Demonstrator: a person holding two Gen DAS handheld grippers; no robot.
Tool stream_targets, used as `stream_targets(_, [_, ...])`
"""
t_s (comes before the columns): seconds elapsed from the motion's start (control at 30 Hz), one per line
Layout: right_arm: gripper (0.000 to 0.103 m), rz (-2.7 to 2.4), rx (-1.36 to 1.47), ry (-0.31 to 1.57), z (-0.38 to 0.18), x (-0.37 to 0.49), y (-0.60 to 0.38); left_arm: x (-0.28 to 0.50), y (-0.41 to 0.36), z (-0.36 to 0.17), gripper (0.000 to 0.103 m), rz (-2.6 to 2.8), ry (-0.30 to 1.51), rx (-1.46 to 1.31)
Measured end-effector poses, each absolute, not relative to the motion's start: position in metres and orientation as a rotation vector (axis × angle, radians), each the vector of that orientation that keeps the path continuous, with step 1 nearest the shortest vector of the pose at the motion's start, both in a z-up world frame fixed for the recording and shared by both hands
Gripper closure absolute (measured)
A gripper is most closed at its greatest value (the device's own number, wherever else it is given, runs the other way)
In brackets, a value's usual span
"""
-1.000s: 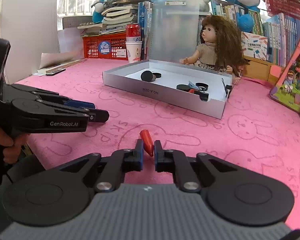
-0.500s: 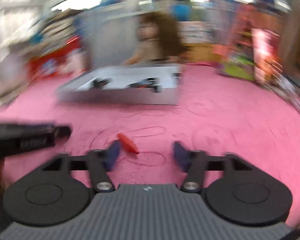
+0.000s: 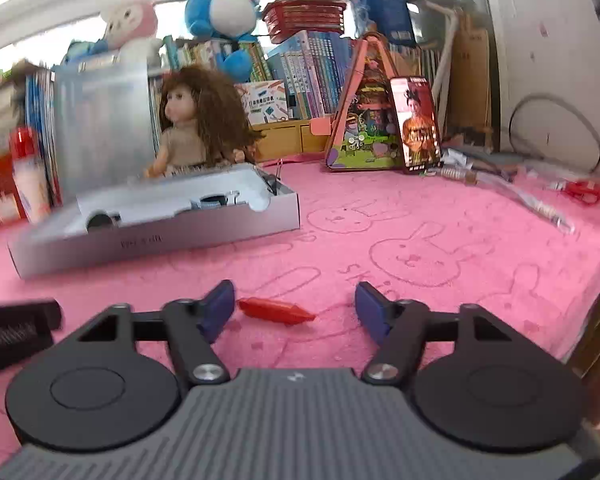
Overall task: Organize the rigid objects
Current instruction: 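Carry the crayon with right tool while left tool carries the blue clip over the tray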
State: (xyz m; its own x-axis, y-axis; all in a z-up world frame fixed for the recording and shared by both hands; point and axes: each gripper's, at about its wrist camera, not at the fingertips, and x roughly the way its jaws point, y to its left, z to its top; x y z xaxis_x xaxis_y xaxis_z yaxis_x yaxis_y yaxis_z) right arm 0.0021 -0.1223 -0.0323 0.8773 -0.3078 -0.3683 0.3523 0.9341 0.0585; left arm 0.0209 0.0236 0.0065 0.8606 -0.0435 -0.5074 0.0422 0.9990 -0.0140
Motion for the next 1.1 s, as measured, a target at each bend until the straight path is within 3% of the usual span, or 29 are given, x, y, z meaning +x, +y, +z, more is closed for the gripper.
stream_targets(0.07, [0.052, -0.356, 0.086, 0.361, -0.035, 0.006, -0.117, 0.021, 0.027, 0.006, 0.074, -0.046, 0.534, -0.004])
stream_targets(0.13, [0.059, -0.347, 0.049, 0.358, -0.036, 0.007, -0.115, 0.02, 0.028, 0.005, 0.074, -0.051, 0.533, -0.003])
stream_targets(1.1, [0.059, -0.116, 0.025, 0.344, 0.002, 0.029, -0.161, 0.046, 0.022, 0.025, 0.075, -0.059, 0.487, -0.014])
